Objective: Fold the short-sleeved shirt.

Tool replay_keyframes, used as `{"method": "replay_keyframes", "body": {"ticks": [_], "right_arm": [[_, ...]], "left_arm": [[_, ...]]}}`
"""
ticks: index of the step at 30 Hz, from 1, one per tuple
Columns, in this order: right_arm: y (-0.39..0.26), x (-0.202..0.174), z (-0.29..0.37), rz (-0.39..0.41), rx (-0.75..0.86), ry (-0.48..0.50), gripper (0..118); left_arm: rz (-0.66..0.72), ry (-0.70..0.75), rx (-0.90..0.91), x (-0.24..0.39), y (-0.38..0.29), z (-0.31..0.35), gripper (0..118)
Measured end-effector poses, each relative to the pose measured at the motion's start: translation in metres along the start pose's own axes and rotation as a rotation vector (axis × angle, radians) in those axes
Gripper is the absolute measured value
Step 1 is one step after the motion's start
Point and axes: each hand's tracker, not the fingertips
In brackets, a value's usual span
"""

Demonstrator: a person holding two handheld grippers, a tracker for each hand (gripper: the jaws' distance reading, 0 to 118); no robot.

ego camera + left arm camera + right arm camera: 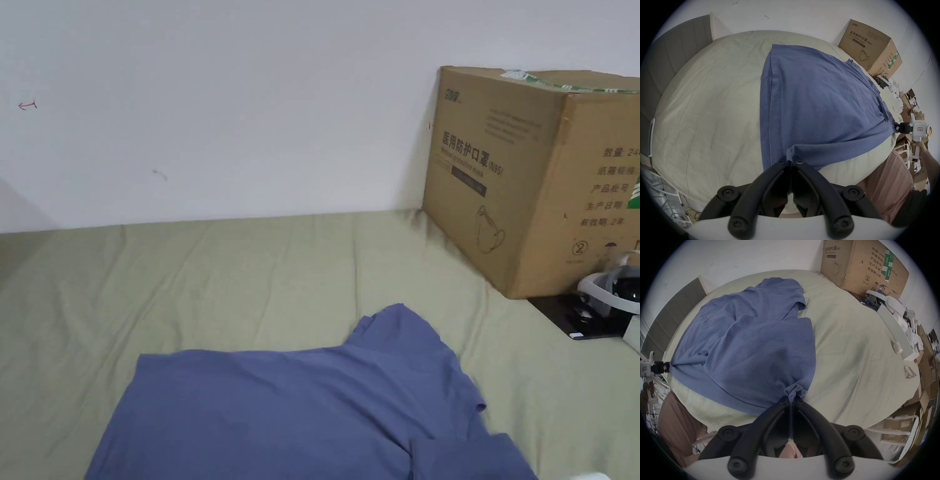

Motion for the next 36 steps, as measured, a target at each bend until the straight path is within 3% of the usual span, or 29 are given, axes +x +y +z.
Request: {"method": "replay_keyframes", "body": {"ticks": [2,3,4,5,6,10,14,15,16,17,18,19,21,23,26,31,36], "right_arm": [[0.004,0.006,-0.007,-0.048,-0.024,0.007,5],[0.005,0.007,-0.004,-0.081,-0.020,0.012,23],[0.006,0.008,-0.001,-0.116,-0.012,0.009,54],[0.007,0.010,0.003,-0.146,-0.013,-0.006,88],[0.006,0.014,0.015,-0.185,0.003,0.014,104],[0.013,0.025,0.054,-0.301,0.080,0.120,104],[0.016,0.009,0.115,-0.260,0.313,0.137,103],[0.015,0.003,0.129,-0.251,0.396,0.145,99],[0.012,-0.004,0.141,-0.244,0.502,0.177,90],[0.009,-0.010,0.152,-0.255,0.612,0.205,70],[0.008,-0.021,0.159,-0.248,0.675,0.220,24],[0.009,-0.031,0.165,-0.242,0.732,0.211,2],[0.016,-0.049,0.170,-0.229,0.774,0.123,1],[0.029,-0.058,0.168,-0.205,0.802,0.205,1],[0.049,-0.070,0.171,-0.162,0.804,0.218,1],[0.089,-0.075,0.156,-0.122,0.748,0.291,1],[0.122,-0.077,0.120,-0.138,0.667,0.331,1]], "left_arm": [[0.025,-0.006,-0.008,0.001,0.004,0.001,9],[0.041,-0.022,-0.010,0.001,0.005,0.003,36],[0.056,-0.027,-0.013,0.001,0.006,0.006,71],[0.070,-0.037,-0.015,-0.005,0.005,0.008,98],[0.077,-0.046,-0.007,-0.005,0.005,0.014,104],[0.101,-0.051,0.063,-0.007,0.016,0.047,102],[0.100,-0.046,0.322,0.015,0.030,0.105,101],[0.097,-0.039,0.408,0.022,0.031,0.119,94],[0.093,-0.035,0.505,0.030,0.029,0.133,81],[0.101,-0.028,0.593,0.039,0.026,0.143,55],[0.103,-0.029,0.664,0.046,0.022,0.150,11],[0.099,-0.019,0.721,0.054,0.021,0.154,0],[0.080,0.050,0.788,0.070,0.021,0.156,0],[0.048,-0.024,0.796,0.076,0.032,0.156,0],[0.023,-0.036,0.760,0.081,0.065,0.149,0],[0.017,-0.100,0.400,0.051,0.189,0.073,0],[0.049,-0.007,0.179,0.001,0.285,-0.039,0]]}}
